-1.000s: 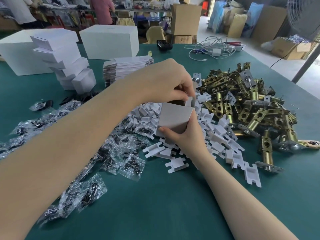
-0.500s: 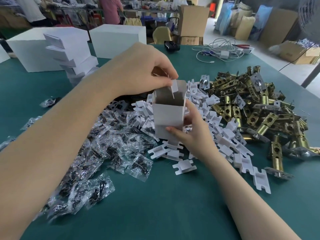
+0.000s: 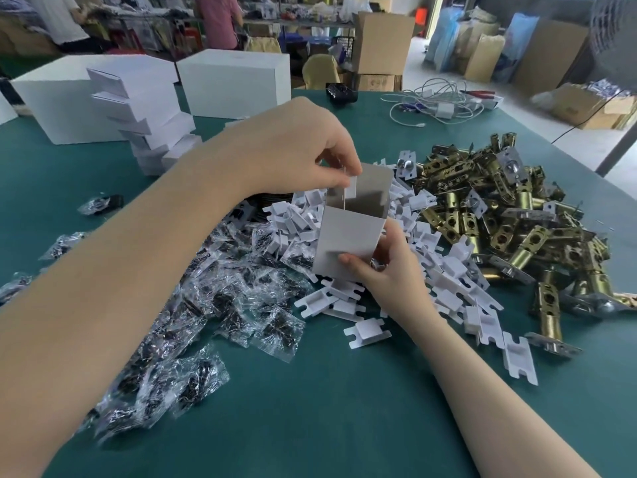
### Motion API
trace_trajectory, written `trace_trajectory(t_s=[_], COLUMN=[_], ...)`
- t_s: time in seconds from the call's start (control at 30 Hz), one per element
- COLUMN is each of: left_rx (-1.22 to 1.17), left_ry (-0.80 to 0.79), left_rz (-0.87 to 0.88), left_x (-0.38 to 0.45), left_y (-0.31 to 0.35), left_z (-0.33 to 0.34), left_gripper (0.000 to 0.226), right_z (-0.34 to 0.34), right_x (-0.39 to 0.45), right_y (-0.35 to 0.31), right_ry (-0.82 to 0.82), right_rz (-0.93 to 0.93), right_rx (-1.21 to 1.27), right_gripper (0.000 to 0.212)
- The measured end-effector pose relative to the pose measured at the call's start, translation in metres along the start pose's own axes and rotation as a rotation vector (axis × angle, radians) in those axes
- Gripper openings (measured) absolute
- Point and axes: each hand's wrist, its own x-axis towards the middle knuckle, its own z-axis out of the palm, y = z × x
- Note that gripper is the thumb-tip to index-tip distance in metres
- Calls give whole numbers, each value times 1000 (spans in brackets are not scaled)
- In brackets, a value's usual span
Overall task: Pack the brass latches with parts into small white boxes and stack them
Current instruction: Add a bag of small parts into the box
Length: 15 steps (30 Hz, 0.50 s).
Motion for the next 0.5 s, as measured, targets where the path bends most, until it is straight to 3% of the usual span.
trace_trajectory(t_s=[0.23,0.33,0.5], left_rx=[69,91,204], left_ry=[57,39,-106], left_rz=[-68,-106,-202], left_x=[2,8,25], left_y=[9,22,35], left_z=[8,13,16], left_gripper=[8,15,18], right_z=[0,1,1], right_x=[-2,-2,-1], right_y=[-1,-2,-1], right_ry=[-3,3,-1], right_rz=[7,7,8], right_rx=[12,13,-1], right_gripper=[56,55,54])
